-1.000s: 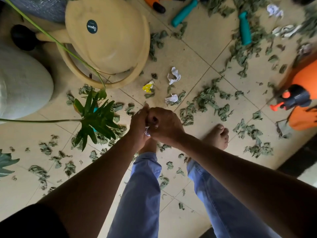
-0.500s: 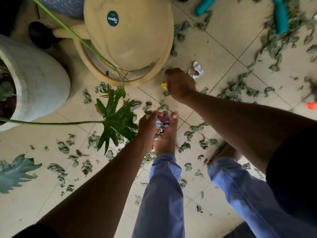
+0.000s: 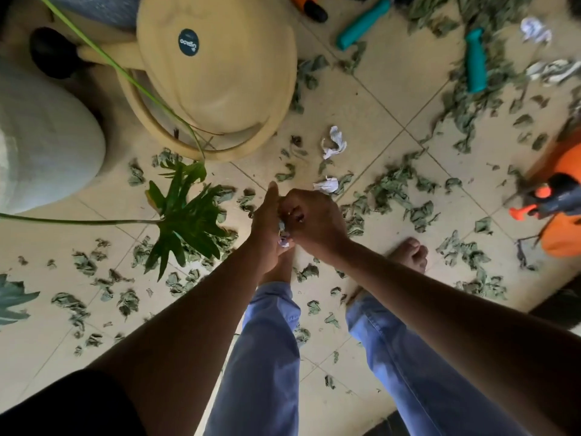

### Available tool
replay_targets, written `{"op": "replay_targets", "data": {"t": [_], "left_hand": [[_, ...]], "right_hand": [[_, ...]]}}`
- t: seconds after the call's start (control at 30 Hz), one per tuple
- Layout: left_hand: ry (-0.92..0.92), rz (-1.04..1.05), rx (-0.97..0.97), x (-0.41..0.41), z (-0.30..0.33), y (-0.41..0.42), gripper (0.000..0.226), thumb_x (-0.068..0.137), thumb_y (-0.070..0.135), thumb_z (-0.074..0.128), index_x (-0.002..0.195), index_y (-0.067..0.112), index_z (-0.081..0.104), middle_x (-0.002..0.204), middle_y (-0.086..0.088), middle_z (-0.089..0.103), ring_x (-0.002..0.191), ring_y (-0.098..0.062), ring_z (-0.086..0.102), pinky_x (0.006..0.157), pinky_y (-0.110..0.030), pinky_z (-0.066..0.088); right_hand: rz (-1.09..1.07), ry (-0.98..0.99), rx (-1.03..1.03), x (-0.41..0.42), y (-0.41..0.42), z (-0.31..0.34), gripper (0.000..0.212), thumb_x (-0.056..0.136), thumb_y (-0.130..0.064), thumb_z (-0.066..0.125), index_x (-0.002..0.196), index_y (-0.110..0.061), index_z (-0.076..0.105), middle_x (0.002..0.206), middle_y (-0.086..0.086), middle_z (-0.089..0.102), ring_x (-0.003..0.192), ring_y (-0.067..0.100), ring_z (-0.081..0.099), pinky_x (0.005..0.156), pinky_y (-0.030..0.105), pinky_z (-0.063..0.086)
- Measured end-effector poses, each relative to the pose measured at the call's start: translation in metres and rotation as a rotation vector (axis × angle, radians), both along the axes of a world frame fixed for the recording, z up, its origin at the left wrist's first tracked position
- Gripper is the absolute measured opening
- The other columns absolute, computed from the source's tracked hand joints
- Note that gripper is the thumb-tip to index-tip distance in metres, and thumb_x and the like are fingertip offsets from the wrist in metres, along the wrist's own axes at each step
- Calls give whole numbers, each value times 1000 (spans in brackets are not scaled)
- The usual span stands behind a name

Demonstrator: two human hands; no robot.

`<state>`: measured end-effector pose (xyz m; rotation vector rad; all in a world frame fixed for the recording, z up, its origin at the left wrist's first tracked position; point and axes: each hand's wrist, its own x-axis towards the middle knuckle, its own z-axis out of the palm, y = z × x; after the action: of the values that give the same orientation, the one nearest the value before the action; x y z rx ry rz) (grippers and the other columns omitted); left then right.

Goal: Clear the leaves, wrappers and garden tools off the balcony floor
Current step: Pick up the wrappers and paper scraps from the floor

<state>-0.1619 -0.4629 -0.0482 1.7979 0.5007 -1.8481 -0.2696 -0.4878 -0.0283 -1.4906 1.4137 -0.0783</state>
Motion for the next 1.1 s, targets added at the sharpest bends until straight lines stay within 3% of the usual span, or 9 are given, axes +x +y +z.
{"op": "replay_targets", "data": {"t": [0.1, 0.17, 0.3, 0.47, 0.63, 0.83, 0.9, 0.97, 1.1], "left_hand": [[-185, -120, 10, -8, -2, -6, 30, 102, 26, 49, 76, 13, 59, 54, -7, 55, 41, -19, 49, 46, -22, 34], [-267, -234, -15, -8, -2, -7, 29, 98, 14, 45, 73, 12, 60, 53, -11, 54, 38, -20, 46, 43, -19, 27], [-253, -278, -31, -9, -1, -9, 33, 102, 12, 39, 79, 17, 62, 70, -12, 58, 49, -23, 51, 45, -18, 25], [-232, -307, -32, -6, -6, -9, 34, 107, 19, 39, 83, 18, 63, 76, -12, 58, 46, -20, 52, 48, -18, 25], [-254, -320, -55, -4, -9, -9, 28, 103, 19, 44, 84, 19, 65, 84, -15, 62, 53, -22, 56, 49, -21, 31], [-298, -287, -30, -5, -10, -13, 27, 103, 24, 48, 84, 20, 66, 88, -14, 66, 62, -24, 65, 55, -26, 41], [-246, -225, 5, -7, -12, -12, 31, 105, 39, 49, 102, 15, 69, 104, -18, 69, 87, -32, 70, 76, -39, 54], [-109, -167, 5, -10, -12, -9, 47, 101, 58, 49, 123, 20, 64, 126, -12, 67, 115, -32, 65, 103, -50, 52], [-107, -155, -32, -21, -8, -9, 34, 97, 50, 62, 89, 18, 64, 88, -14, 64, 78, -28, 61, 74, -36, 48]], "right_hand": [[-110, -29, 88, -3, 0, -1, 21, 76, -9, 58, 87, -22, 70, 81, -6, 74, 79, 14, 71, 70, 37, 58], [-197, -29, 45, -9, -11, -7, 20, 82, -9, 56, 89, -23, 69, 84, -9, 74, 82, 10, 71, 75, 39, 59], [-187, 202, -188, -25, -47, -34, 32, 86, -2, 57, 110, -20, 68, 109, -3, 69, 96, 16, 66, 74, 32, 57], [113, 452, -206, -36, -86, -76, 56, 85, 4, 55, 133, -25, 58, 139, 11, 44, 122, 31, 50, 77, 39, 56], [139, 454, -302, -41, -98, -92, 34, 90, 7, 51, 115, -12, 66, 122, 17, 54, 102, 40, 61, 78, 42, 55], [-29, 169, -309, -35, -65, -56, 18, 97, -9, 62, 115, -9, 60, 107, 7, 66, 87, 20, 67, 69, 35, 60], [-58, 76, -256, -32, -39, -35, 21, 97, -13, 64, 116, -9, 57, 100, 2, 70, 83, 19, 68, 64, 36, 59], [-69, 64, -191, -26, -13, -21, 18, 94, -21, 69, 107, -12, 61, 92, -1, 72, 80, 19, 68, 65, 38, 57], [-252, 55, -1, -15, 21, -8, 4, 87, -19, 67, 88, -20, 70, 81, -3, 74, 77, 18, 71, 66, 37, 57]]}}
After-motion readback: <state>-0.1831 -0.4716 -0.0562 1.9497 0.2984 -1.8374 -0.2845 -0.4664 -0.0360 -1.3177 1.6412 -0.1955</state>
